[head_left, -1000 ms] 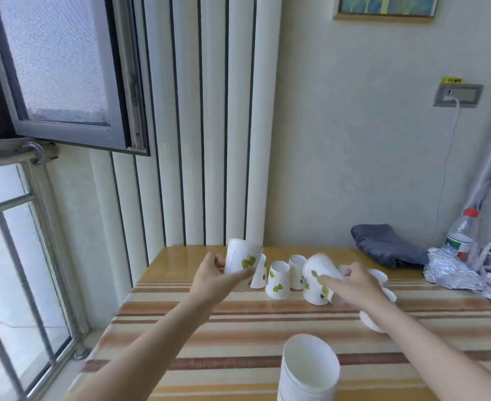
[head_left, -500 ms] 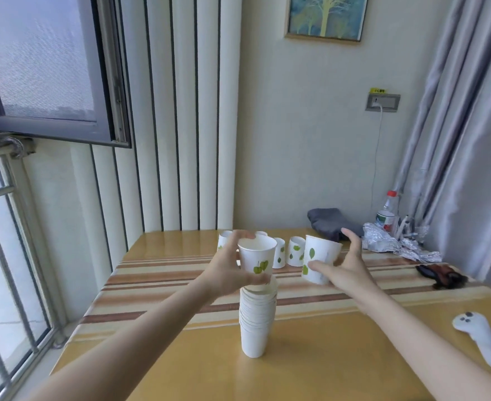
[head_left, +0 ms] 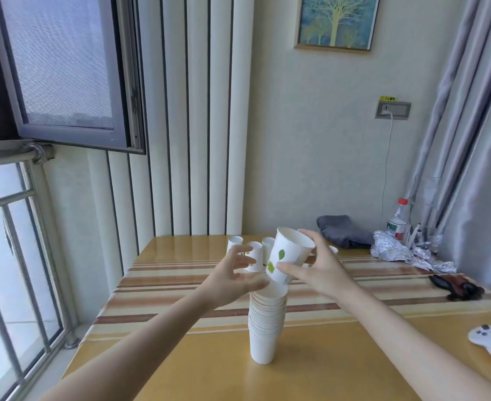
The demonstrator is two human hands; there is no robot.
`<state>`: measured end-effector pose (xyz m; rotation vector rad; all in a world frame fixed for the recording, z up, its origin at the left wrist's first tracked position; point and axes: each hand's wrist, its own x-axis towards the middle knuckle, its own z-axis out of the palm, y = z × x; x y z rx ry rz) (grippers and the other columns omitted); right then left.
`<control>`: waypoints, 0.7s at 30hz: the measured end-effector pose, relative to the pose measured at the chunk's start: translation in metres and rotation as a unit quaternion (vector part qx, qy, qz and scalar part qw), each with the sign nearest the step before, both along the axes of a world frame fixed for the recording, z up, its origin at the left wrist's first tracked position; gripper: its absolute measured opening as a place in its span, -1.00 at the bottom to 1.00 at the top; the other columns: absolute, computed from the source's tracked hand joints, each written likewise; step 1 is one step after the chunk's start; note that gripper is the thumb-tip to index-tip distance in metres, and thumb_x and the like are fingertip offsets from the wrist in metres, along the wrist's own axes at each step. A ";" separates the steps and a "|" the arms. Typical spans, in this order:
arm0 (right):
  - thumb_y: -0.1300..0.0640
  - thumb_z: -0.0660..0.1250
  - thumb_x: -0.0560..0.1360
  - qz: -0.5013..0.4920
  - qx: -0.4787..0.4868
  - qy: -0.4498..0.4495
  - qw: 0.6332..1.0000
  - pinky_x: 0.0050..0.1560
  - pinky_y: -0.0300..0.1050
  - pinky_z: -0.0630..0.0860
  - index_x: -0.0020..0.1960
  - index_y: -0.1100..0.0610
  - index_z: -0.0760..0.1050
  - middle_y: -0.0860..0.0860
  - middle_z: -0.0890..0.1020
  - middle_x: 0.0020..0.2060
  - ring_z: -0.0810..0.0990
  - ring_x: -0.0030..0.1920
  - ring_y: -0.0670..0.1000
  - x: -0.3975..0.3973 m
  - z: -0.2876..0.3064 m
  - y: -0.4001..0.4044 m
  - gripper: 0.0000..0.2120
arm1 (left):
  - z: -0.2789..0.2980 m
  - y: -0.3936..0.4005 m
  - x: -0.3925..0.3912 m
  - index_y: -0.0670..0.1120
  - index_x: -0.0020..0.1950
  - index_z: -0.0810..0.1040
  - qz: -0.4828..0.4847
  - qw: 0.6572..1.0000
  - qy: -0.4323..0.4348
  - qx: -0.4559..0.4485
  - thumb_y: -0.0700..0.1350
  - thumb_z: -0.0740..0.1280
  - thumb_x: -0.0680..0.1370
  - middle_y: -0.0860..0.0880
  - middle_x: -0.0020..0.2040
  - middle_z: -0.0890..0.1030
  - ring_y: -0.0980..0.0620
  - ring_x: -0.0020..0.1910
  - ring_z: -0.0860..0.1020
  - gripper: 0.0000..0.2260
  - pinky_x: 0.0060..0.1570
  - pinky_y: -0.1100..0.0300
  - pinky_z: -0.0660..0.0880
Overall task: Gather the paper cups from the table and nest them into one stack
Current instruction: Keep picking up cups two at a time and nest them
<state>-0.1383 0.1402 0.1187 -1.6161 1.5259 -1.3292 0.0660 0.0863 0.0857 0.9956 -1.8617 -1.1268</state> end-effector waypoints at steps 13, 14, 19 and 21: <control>-0.34 0.40 0.31 0.053 0.067 0.041 0.995 0.16 -0.22 0.38 0.32 -0.18 0.35 -0.18 0.47 0.24 0.43 0.30 -0.18 -0.032 -0.032 -0.043 -0.36 | -0.018 -0.073 0.025 0.00 0.26 0.45 0.089 0.995 -0.046 -0.026 -0.22 0.40 0.50 0.06 0.19 0.54 0.07 0.24 0.50 -0.63 0.33 0.06 0.45; -0.26 0.38 0.40 0.021 0.055 0.049 0.997 0.15 -0.22 0.36 0.29 -0.16 0.39 -0.16 0.47 0.23 0.45 0.29 -0.14 -0.046 -0.034 -0.052 -0.49 | -0.018 -0.085 0.023 0.01 0.25 0.45 0.101 0.991 -0.069 -0.047 -0.23 0.39 0.49 0.05 0.20 0.53 0.05 0.24 0.50 -0.64 0.31 0.08 0.45; 0.07 0.41 0.41 -0.101 0.109 0.372 0.917 0.07 -0.06 0.49 0.38 -0.18 0.26 -0.07 0.29 0.27 0.49 0.19 0.02 -0.126 -0.061 -0.101 -0.38 | -0.029 -0.156 0.000 -0.01 0.39 0.36 0.135 0.948 -0.251 -0.145 -0.21 0.40 0.48 -0.07 0.35 0.40 -0.06 0.34 0.40 -0.49 0.27 0.16 0.37; 0.08 0.40 0.37 -0.107 0.141 0.449 0.876 0.02 -0.02 0.54 0.41 -0.22 0.21 -0.06 0.25 0.29 0.49 0.16 0.02 -0.146 -0.068 -0.117 -0.31 | -0.036 -0.185 -0.010 0.01 0.44 0.32 0.127 0.931 -0.303 -0.157 -0.22 0.41 0.46 -0.08 0.41 0.33 -0.10 0.36 0.34 -0.42 0.31 0.10 0.38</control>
